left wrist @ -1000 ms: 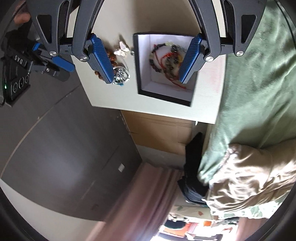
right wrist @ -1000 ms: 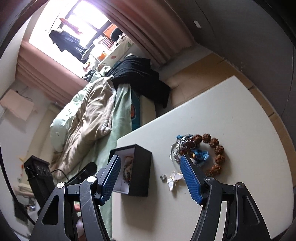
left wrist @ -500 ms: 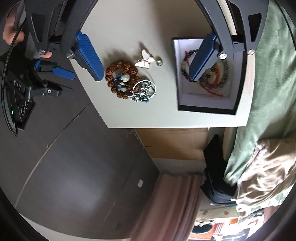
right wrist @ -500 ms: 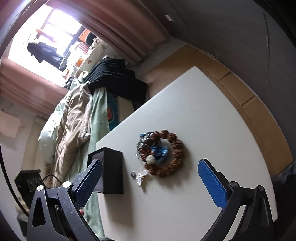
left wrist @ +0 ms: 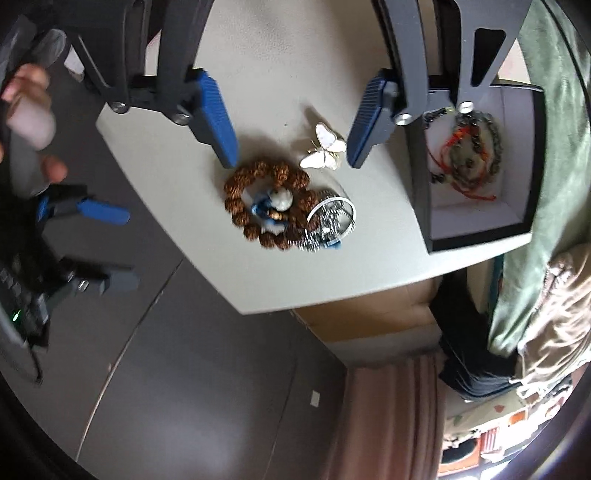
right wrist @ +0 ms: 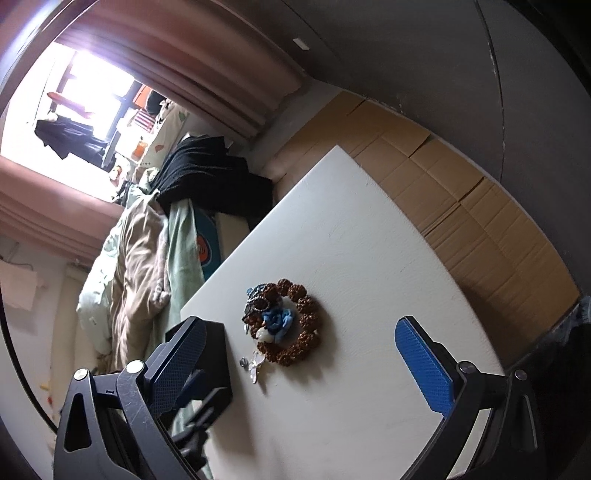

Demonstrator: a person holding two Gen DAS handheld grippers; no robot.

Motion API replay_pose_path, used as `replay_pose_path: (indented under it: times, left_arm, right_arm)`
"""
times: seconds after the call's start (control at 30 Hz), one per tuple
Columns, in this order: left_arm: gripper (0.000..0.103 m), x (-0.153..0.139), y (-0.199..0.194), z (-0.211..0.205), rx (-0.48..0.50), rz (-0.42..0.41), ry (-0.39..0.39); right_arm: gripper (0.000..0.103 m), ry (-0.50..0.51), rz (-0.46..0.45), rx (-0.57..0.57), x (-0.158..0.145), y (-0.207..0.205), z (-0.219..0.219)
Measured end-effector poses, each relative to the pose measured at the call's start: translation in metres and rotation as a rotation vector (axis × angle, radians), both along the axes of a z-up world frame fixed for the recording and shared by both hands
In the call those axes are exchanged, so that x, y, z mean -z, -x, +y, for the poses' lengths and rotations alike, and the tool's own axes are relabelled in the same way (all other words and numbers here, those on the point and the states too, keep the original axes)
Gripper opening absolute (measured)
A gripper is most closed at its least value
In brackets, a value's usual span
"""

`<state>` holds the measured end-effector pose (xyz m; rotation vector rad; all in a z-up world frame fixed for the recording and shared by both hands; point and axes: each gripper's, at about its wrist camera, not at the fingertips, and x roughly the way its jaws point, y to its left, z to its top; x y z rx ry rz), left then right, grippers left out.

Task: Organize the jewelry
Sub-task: 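Move the left gripper toward the white butterfly pendant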

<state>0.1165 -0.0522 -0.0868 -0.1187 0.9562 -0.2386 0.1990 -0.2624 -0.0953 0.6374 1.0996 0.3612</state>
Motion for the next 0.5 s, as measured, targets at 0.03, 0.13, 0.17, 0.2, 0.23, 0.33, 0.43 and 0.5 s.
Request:
replay_pose_path:
  times: [0.03, 0.13, 0.17, 0.2, 0.23, 0.33, 0.43, 0.5]
  left_arm:
    - [0.059, 0.003, -0.001, -0.002, 0.003, 0.004, -0.013]
    - [0.044, 0.010, -0.005, -0.006, 0.010, 0.018, -0.035]
    - [0.041, 0.012, -0.006, -0.007, 0.011, 0.024, -0.041]
    - [0.041, 0.016, -0.008, -0.009, 0.014, 0.032, -0.049]
    - [0.041, 0.019, -0.009, -0.010, 0.017, 0.037, -0.059]
    - [0.041, 0.027, -0.012, -0.014, 0.016, 0.049, -0.107]
    - [0.041, 0.033, -0.015, -0.014, 0.014, 0.057, -0.125]
    - [0.041, 0.037, -0.017, -0.016, 0.017, 0.066, -0.136]
  right_arm:
    - [0.103, 0.001, -0.003, -0.001, -0.001, 0.000, 0.000]
    - [0.103, 0.002, -0.001, -0.005, -0.001, -0.001, 0.001]
    - [0.103, 0.007, 0.005, -0.007, 0.000, -0.001, 0.001]
    - [0.103, 0.007, 0.008, -0.008, 0.000, -0.002, 0.001]
    - [0.103, 0.006, 0.010, -0.009, 0.001, -0.002, 0.001]
    - [0.103, 0.007, 0.012, -0.009, 0.001, -0.002, 0.000]
    - [0.103, 0.009, 0.012, -0.009, 0.001, -0.003, -0.001]
    - [0.103, 0.010, 0.013, -0.007, 0.001, -0.003, -0.001]
